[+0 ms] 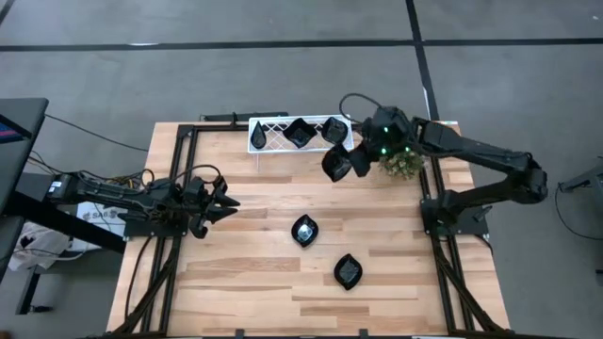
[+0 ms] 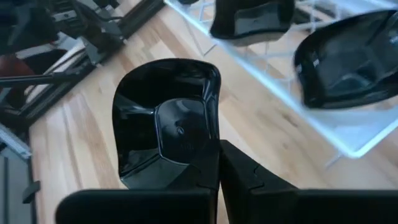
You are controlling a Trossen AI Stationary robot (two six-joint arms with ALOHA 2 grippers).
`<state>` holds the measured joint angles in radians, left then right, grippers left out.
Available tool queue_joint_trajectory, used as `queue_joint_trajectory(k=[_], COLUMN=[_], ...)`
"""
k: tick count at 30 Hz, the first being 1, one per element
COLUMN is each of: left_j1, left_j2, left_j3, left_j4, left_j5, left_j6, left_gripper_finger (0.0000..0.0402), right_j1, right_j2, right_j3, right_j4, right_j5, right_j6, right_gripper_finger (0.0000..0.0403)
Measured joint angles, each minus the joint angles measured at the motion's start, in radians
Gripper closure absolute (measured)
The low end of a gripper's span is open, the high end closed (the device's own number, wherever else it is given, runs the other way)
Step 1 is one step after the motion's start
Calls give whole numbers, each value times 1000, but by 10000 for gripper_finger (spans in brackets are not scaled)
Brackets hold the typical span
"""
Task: Pick & Place Mini shaped plates
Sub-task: Stack the black leaf-shaped plate on top of the black leaf-shaped plates on the shelf
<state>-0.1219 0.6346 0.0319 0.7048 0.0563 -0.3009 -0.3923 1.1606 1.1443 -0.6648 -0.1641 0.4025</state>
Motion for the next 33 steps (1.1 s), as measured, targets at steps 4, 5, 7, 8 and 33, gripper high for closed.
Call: queue_joint_trajectory(k=[4,5,7,8,33], left_j1=[0,0,0,0,0], left_j2=[0,0,0,0,-156], left_j3=[0,0,0,0,0], left_j4=[12,12,12,12,-24], left_j5=[0,3,25,39,133], left_j6=[-35,-35,-36,-30,42], left_gripper_finger=[305,305,305,305,305], right_j1=[-56,-69,-91,-103,-356], right_j2=[52,65,93,107,268], right_j3=[71,87,114,124,246], right_j4=[-44,-51,-67,-73,-150], right_j5=[-39,-51,-74,-85,-239], right_j6=[-47,-57,-80,-91,-219], right_gripper_finger=[403,403,403,403,403])
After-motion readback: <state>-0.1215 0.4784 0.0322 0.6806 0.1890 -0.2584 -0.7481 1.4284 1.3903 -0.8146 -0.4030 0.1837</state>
